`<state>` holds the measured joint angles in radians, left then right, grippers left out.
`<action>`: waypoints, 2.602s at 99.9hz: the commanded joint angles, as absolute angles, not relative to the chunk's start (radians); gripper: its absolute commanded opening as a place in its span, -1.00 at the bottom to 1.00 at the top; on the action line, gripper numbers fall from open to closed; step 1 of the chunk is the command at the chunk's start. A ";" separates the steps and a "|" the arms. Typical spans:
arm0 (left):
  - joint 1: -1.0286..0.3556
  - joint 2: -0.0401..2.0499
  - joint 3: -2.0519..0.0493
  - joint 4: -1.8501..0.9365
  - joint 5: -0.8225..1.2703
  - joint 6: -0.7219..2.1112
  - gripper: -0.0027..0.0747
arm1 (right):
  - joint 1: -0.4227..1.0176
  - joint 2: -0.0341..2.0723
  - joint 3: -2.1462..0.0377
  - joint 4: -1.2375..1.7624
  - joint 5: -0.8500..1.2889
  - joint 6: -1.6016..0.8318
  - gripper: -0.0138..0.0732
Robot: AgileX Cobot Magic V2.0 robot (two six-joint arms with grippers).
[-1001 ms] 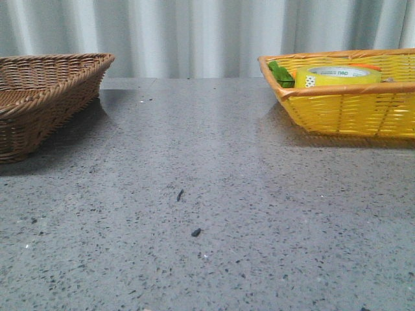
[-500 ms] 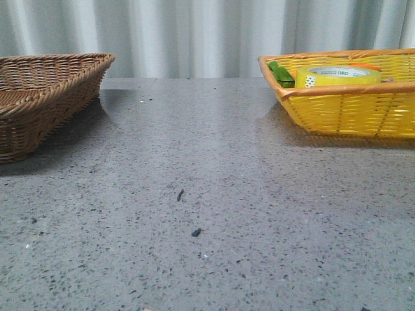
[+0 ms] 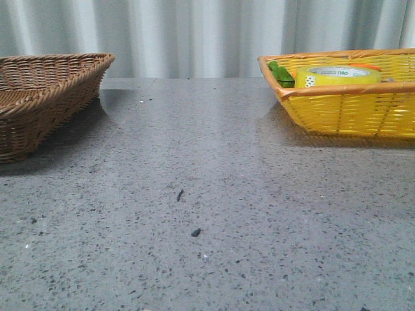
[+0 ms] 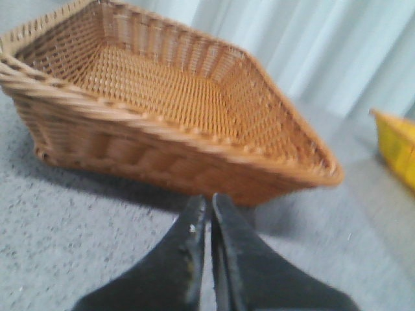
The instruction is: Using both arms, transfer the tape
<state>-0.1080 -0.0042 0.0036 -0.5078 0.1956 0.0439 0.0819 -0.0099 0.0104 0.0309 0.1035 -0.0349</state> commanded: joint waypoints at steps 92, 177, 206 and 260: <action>-0.105 -0.033 0.012 -0.639 0.033 0.037 -0.98 | 0.077 -0.029 0.034 0.147 0.016 -0.033 -0.83; -0.193 0.511 -0.652 -0.536 0.459 0.154 0.04 | 0.077 0.655 -0.902 0.426 0.622 -0.147 0.05; -0.247 0.538 -0.693 -0.542 0.462 0.154 0.04 | 0.077 1.135 -1.389 0.419 0.939 -0.232 0.26; -0.247 0.538 -0.693 -0.595 0.492 0.154 0.04 | 0.139 1.720 -1.747 0.219 1.049 -0.232 0.26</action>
<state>-0.2392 0.5278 -0.6556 -0.5647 0.5469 0.1532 0.1260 1.7118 -1.7124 0.2703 1.1035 -0.2254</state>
